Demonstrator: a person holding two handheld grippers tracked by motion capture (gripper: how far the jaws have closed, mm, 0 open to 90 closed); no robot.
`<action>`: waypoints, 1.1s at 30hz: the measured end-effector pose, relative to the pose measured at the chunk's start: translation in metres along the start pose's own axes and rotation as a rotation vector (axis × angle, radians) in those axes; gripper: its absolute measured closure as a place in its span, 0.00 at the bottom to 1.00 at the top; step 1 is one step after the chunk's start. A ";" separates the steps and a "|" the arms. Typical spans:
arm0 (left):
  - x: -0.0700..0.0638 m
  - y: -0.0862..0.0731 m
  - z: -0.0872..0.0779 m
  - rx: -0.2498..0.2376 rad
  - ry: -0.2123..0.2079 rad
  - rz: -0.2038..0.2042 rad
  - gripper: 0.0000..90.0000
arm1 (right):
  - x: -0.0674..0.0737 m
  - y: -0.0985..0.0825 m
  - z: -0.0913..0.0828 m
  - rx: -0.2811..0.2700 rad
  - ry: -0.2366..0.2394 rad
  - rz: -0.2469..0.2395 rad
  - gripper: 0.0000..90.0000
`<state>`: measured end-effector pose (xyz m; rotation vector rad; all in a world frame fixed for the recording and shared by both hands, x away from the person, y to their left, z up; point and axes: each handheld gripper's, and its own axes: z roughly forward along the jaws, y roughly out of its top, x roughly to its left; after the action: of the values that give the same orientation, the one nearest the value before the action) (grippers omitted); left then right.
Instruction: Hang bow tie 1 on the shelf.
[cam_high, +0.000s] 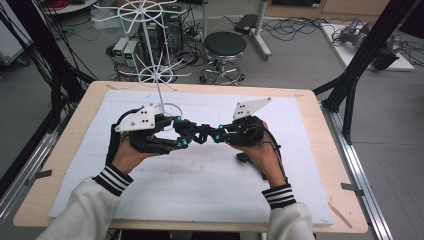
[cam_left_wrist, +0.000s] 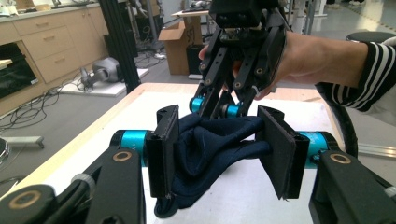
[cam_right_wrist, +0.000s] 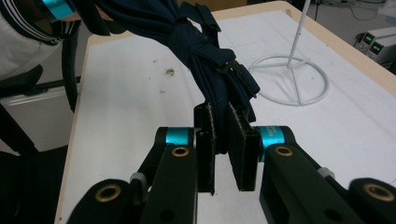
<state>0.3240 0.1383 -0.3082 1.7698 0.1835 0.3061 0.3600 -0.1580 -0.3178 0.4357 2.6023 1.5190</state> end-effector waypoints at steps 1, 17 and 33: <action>0.000 0.000 0.000 0.002 0.002 0.003 0.60 | 0.001 0.000 0.000 0.004 0.002 0.004 0.91; -0.001 0.000 -0.006 0.024 0.057 0.000 0.90 | 0.002 0.001 0.002 -0.017 0.020 0.001 0.91; -0.001 0.000 -0.012 0.000 0.076 -0.015 0.92 | 0.003 0.000 0.005 -0.081 -0.097 0.033 0.25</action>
<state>0.3197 0.1492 -0.3060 1.7575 0.2516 0.3628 0.3580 -0.1524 -0.3200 0.5329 2.4631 1.5652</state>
